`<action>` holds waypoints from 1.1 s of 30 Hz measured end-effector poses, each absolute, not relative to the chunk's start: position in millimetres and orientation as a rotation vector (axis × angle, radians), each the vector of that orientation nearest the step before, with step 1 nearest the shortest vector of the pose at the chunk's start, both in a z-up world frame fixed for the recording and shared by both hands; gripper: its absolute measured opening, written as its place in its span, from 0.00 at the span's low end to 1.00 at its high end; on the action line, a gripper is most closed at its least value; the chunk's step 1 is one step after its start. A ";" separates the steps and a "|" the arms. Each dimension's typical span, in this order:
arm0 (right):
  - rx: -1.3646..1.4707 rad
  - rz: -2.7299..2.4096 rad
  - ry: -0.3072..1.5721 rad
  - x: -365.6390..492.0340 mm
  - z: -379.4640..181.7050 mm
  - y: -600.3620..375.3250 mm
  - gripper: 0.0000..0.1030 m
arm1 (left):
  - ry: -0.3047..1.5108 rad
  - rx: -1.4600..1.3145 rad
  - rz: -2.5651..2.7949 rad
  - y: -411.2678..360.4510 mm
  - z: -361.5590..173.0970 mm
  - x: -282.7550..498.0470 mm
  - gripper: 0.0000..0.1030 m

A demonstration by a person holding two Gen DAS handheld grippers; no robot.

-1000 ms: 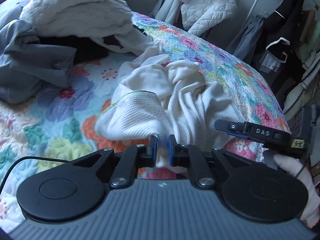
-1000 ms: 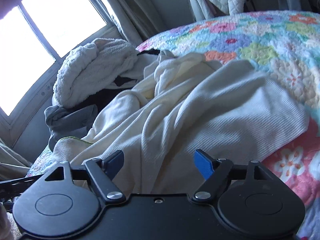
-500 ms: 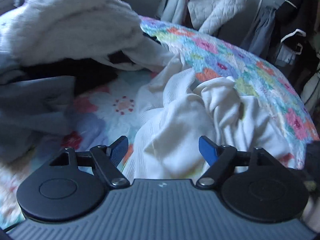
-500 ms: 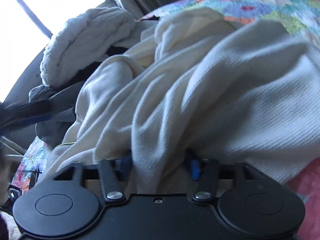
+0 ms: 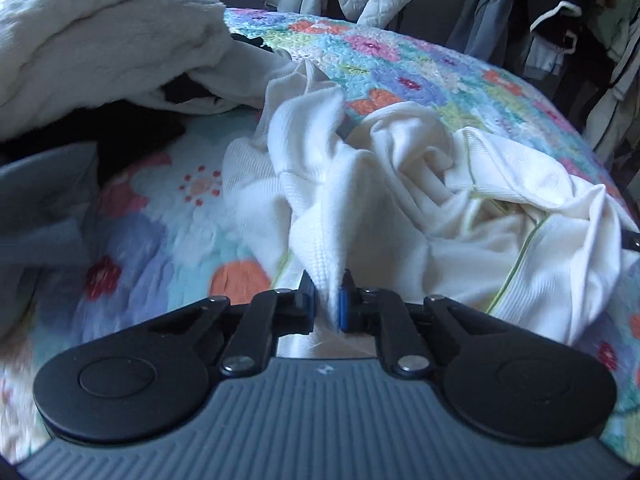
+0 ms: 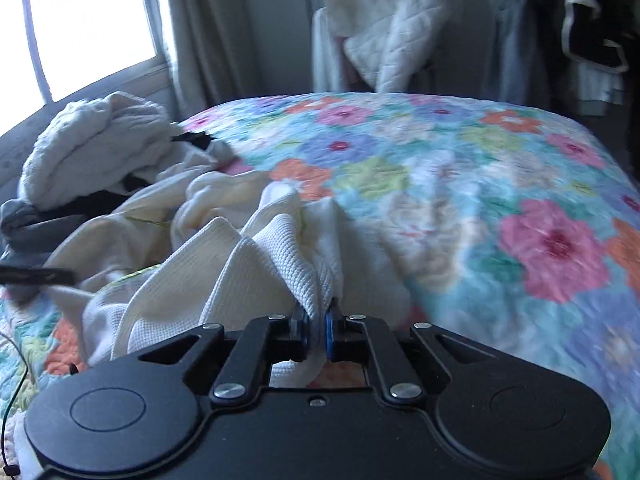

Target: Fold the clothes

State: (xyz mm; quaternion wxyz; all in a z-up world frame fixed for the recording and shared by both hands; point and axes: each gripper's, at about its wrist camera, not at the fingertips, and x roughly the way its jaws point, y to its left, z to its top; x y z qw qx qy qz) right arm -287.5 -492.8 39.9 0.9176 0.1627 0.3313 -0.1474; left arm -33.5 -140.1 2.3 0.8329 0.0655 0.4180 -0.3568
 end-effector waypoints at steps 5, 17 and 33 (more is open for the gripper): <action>0.334 -0.257 0.805 -314.0 16.9 -473.6 0.08 | 0.938 0.223 -0.750 -105.0 6.6 -80.1 0.09; 0.364 -0.127 0.555 -333.1 99.3 -473.5 0.71 | 1.080 0.494 -0.755 -128.2 99.0 -38.5 0.47; 0.040 0.008 0.396 -174.8 155.5 -484.2 1.00 | 0.832 0.514 -0.747 -285.1 19.2 48.3 0.70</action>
